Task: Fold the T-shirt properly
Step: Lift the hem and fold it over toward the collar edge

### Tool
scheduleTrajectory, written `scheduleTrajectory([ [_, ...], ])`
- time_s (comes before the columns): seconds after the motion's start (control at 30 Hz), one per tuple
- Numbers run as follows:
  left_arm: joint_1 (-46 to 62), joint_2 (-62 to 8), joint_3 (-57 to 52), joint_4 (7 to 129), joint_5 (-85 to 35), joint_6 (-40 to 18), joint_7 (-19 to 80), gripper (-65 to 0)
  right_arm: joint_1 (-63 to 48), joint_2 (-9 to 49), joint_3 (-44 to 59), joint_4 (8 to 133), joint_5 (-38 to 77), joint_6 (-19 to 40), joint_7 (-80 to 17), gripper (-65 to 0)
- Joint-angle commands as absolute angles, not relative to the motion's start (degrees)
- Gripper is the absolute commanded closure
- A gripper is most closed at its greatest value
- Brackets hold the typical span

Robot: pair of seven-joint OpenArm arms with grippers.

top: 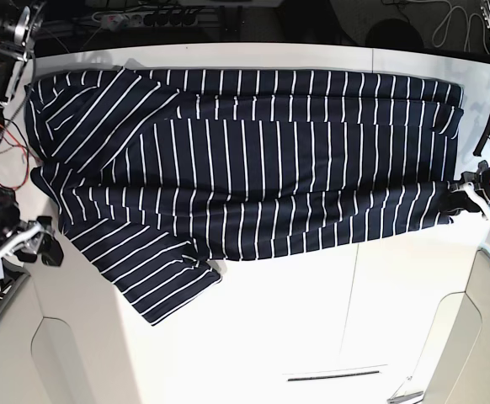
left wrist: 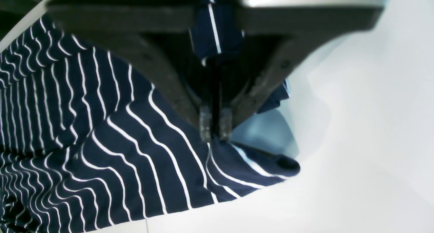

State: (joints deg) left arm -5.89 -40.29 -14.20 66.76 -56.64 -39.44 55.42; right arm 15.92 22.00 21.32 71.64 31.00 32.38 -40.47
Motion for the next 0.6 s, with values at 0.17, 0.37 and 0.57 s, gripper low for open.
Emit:
scheduleTrajectory([
  [0.17, -6.8, -41.4, -14.7, 67.7, -57.6, -40.0, 53.5, 0.0, 23.5, 19.5, 21.6, 61.5, 26.2, 32.4, -33.3, -37.7],
  [0.37, -6.5, -40.3, -14.7, 67.7, -56.7, -40.0, 53.6, 0.0, 28.9, 18.9, 20.9, 46.8, 20.3, 32.4, -25.5, -37.7],
  [0.57, -6.5, -39.9, -14.7, 67.7, -56.1, -40.0, 52.9, 0.0, 29.3, 18.7, 17.6, 41.2, 19.9, 32.4, -24.2, -37.7],
])
